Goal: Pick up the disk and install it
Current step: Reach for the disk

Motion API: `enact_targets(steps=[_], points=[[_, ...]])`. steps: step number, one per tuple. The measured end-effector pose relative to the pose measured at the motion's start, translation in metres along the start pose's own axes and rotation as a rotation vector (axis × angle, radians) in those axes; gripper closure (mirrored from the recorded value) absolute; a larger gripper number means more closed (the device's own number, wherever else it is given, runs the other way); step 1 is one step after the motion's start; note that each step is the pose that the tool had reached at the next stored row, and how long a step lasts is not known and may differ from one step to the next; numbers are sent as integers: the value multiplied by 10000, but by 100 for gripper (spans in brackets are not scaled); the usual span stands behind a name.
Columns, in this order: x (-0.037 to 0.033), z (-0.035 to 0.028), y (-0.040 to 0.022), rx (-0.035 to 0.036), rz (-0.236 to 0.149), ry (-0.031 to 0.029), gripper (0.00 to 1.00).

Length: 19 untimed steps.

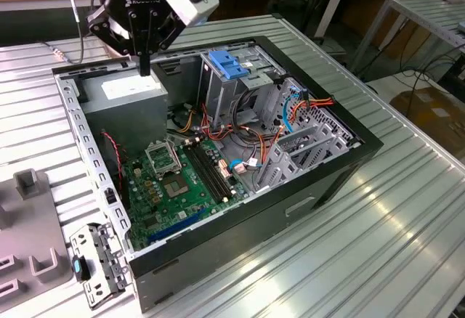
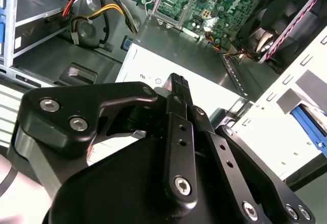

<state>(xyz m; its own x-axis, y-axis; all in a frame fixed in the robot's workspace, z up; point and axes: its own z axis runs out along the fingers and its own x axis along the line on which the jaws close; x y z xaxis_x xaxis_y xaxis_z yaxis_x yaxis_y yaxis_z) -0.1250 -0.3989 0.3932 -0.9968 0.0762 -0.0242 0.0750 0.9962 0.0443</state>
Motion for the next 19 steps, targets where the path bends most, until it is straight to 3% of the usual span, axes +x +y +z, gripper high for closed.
enact_targets(steps=[19], points=[[71,3,-6,2,1,28,89]])
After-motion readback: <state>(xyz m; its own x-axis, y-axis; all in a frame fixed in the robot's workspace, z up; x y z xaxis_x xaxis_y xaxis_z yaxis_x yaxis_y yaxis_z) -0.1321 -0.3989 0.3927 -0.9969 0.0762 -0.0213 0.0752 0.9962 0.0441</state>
